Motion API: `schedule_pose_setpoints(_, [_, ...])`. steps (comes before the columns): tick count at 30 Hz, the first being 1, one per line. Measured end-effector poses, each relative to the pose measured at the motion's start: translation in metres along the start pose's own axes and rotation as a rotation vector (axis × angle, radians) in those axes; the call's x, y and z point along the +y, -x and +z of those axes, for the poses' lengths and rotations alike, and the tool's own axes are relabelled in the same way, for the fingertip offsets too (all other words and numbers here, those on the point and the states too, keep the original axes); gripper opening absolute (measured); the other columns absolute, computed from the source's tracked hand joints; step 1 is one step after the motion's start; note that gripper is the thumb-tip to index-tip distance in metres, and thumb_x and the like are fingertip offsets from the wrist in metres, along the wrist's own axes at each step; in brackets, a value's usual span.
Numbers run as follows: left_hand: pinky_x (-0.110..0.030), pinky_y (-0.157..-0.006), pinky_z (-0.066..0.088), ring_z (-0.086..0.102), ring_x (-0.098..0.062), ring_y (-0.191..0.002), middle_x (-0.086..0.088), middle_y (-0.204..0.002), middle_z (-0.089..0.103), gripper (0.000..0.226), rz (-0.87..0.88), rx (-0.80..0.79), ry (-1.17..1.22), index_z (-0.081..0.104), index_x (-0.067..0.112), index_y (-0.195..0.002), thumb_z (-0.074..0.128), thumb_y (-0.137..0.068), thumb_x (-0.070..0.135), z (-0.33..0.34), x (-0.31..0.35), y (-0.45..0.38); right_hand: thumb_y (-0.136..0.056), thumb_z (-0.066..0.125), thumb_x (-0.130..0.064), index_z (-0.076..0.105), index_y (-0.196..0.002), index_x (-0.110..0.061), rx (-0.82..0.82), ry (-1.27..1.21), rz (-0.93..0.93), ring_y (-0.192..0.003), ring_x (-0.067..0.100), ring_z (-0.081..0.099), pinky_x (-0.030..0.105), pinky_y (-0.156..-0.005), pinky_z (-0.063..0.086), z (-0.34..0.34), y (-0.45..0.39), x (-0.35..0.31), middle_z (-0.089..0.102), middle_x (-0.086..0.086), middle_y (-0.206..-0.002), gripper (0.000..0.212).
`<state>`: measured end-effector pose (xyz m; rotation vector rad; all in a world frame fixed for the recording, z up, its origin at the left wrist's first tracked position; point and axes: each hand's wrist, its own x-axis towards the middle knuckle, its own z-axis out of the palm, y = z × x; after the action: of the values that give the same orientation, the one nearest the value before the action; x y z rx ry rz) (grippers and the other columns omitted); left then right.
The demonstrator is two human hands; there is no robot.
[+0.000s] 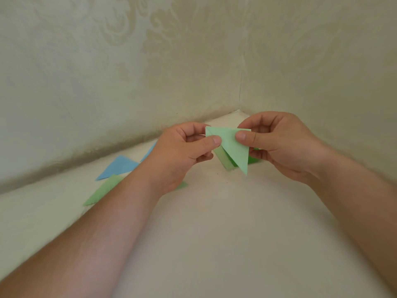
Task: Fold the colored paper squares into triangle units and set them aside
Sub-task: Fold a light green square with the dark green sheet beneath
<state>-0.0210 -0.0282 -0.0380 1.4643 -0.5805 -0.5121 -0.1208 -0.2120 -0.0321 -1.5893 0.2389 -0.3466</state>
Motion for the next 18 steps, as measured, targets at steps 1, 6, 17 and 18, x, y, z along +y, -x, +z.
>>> schedule_pose_setpoints(1, [-0.026, -0.079, 0.059, 0.065, -0.005, -0.064, 0.007, -0.071, 0.072, 0.011, -0.004, -0.007, 0.008, 0.072, 0.012, -0.099, 0.072, -0.091, 0.004, -0.0001, 0.0001, 0.0002, -0.060, 0.084, -0.024, 0.073, -0.081, -0.018, 0.016, -0.008, -0.006, -0.080, 0.027, 0.059, 0.034, -0.068, 0.048, -0.0010, -0.0008, 0.0003, 0.071, 0.007, -0.079, 0.025])
schedule_pose_setpoints(6, [-0.027, -0.081, 0.059, 0.062, -0.008, -0.065, 0.005, -0.074, 0.071, 0.007, -0.029, -0.018, 0.018, 0.073, 0.010, -0.098, 0.073, -0.091, 0.009, -0.0004, -0.0008, -0.0003, -0.069, 0.083, -0.019, 0.073, -0.082, -0.018, 0.018, -0.020, -0.013, -0.080, 0.027, 0.056, 0.034, -0.068, 0.047, -0.0011, -0.0009, 0.0006, 0.066, 0.006, -0.077, 0.016])
schedule_pose_setpoints(17, [-0.038, -0.091, 0.058, 0.069, -0.021, -0.090, -0.008, -0.101, 0.075, 0.015, -0.058, -0.066, 0.095, 0.070, 0.014, -0.111, 0.057, -0.104, 0.019, 0.0035, -0.0055, -0.0011, -0.077, 0.082, -0.006, 0.065, -0.084, -0.017, -0.200, -0.088, 0.003, -0.082, 0.025, 0.064, 0.040, -0.078, 0.055, -0.0004, 0.0020, 0.0010, 0.068, 0.006, -0.085, 0.021])
schedule_pose_setpoints(18, [-0.038, -0.089, 0.060, 0.071, -0.022, -0.089, -0.010, -0.101, 0.075, 0.015, -0.048, -0.069, 0.102, 0.069, 0.014, -0.113, 0.057, -0.104, 0.018, 0.0040, -0.0055, -0.0007, -0.076, 0.079, -0.007, 0.065, -0.085, -0.017, -0.269, -0.084, 0.038, -0.082, 0.027, 0.065, 0.038, -0.077, 0.057, -0.0005, 0.0036, 0.0006, 0.068, 0.008, -0.088, 0.020])
